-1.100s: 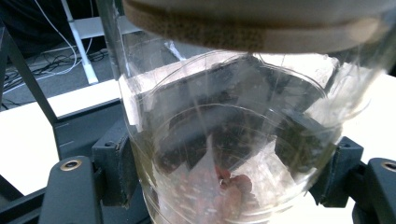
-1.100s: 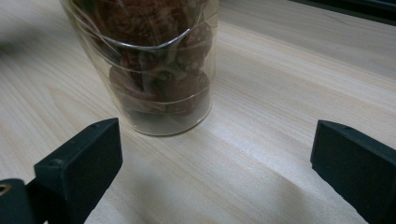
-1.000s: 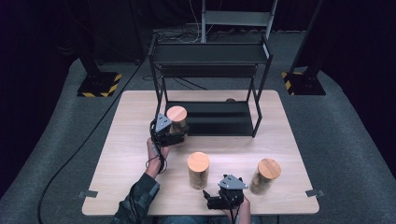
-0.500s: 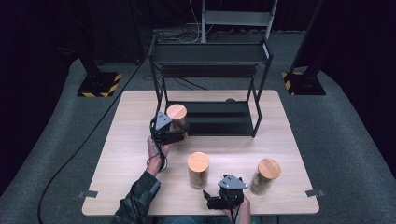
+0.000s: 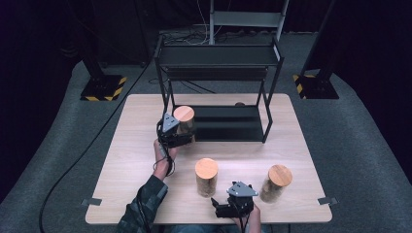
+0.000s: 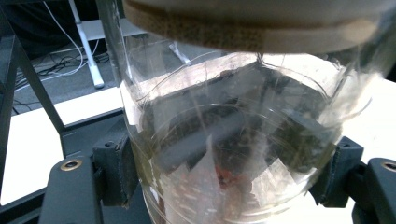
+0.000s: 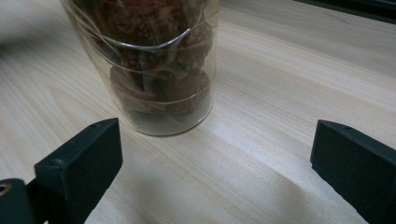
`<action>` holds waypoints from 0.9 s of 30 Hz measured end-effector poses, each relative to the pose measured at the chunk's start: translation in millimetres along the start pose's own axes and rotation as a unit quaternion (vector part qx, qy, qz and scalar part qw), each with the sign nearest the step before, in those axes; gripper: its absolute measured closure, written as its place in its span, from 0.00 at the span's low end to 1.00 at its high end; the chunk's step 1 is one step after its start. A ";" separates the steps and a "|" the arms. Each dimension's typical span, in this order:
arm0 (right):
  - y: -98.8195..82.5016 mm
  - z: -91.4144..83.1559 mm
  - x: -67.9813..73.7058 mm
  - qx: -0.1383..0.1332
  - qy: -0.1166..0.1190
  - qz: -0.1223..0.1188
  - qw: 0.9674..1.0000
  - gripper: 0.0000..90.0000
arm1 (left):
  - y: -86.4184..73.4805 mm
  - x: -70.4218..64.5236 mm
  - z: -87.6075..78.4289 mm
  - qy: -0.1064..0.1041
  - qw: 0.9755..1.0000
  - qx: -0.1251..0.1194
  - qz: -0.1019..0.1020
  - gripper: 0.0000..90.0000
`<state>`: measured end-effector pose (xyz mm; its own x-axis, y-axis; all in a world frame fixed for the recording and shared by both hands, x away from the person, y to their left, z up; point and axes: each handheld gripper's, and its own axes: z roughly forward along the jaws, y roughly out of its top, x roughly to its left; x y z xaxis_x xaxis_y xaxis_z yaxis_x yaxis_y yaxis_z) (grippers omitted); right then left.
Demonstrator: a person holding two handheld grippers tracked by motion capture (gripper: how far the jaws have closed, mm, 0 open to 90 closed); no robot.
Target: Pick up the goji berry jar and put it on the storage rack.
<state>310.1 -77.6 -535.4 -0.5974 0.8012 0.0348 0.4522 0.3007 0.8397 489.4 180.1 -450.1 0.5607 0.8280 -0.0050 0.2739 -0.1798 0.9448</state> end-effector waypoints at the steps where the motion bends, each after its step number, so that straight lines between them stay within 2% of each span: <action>1: 0.0 0.0 0.0 0.000 0.000 0.000 1.000 0.02 | 0.4 -0.2 1.1 0.001 1.000 0.001 0.002 0.27; 12: 0.0 -0.1 0.1 0.000 0.000 0.000 1.000 0.02 | 4.2 -2.0 8.5 0.003 1.000 0.002 0.005 0.27; 15: -0.2 -0.2 0.2 -0.001 -0.001 -0.001 1.000 0.02 | 5.3 -2.7 10.6 0.003 1.000 0.005 0.012 0.27; 27: -0.3 -0.4 0.4 -0.002 -0.001 -0.001 1.000 0.02 | 8.8 -1.9 19.3 0.007 1.000 0.004 0.012 0.27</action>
<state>309.4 -77.6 -535.4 -0.5977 0.8011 0.0316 0.4483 0.3012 0.8416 505.8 166.8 -448.1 0.5558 0.8310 0.0229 0.2668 -0.2044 0.9418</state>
